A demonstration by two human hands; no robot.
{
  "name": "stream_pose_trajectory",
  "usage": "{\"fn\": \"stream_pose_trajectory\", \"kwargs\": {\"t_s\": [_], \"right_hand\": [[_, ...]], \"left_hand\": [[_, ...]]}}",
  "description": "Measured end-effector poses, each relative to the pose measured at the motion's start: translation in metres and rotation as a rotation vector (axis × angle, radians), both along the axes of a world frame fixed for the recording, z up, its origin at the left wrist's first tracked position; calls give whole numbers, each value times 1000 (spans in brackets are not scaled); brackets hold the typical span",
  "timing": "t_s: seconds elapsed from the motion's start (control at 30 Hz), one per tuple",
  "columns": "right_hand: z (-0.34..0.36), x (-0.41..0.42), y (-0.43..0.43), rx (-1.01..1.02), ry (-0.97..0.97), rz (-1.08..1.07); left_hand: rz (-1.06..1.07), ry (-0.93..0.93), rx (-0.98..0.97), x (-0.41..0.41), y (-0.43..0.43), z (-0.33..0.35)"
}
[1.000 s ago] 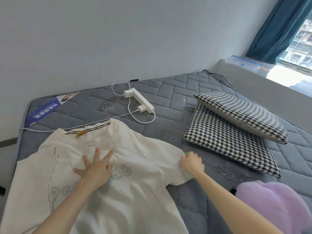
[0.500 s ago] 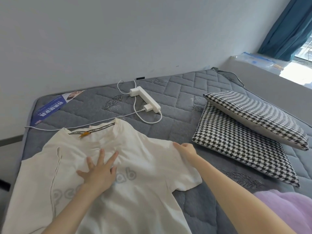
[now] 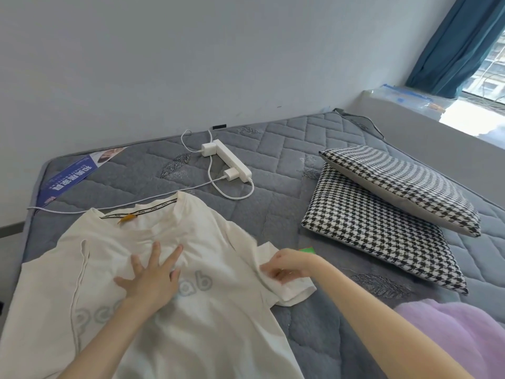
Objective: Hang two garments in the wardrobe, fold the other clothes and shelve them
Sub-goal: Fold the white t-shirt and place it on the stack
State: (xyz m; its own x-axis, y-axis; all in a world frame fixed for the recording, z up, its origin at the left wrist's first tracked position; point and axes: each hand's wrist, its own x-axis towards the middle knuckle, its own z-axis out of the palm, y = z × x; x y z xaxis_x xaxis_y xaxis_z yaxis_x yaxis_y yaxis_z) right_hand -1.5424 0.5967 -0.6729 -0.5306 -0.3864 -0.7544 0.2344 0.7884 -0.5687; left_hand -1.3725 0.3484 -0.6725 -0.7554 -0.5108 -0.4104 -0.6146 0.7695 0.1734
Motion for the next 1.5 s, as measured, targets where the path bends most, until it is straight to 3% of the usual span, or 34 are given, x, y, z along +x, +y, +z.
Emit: {"fn": "stream_pose_trajectory", "kwargs": {"t_s": [0.1,0.17,0.27,0.37,0.47,0.63,0.7,0.83,0.97,1.17,1.37,1.5], "right_hand": [[-12,22,-9,39,232,73],[-21,37,-15,20,373,-74],[-31,52,-26,-148,365,-424],[-37,55,-28,-175,456,-657],[-36,48,-25,-236,294,-829],[-17,33,-17,-255,-11,-454],[-15,25,-20,-201,83,-434],[-1,-8,-27,-336,432,-713],[10,-50,-20,-359,545,-810],[-8,-74,-3,-85,625,-637],[-13,-58,-3,37,611,-495],[-22,-29,0,104,921,-402]], "left_hand": [[1,13,15,1,0,0],[-1,15,23,2,0,2],[-3,18,26,3,1,3],[-5,22,24,3,1,4],[-11,18,31,4,1,5],[-7,4,14,3,3,7],[-5,-17,8,1,2,10],[-11,-58,16,-3,-1,14],[-5,-71,27,-6,0,16],[-2,-71,17,-6,0,16],[0,-69,15,-6,0,16],[1,-71,9,-5,0,15]]}}
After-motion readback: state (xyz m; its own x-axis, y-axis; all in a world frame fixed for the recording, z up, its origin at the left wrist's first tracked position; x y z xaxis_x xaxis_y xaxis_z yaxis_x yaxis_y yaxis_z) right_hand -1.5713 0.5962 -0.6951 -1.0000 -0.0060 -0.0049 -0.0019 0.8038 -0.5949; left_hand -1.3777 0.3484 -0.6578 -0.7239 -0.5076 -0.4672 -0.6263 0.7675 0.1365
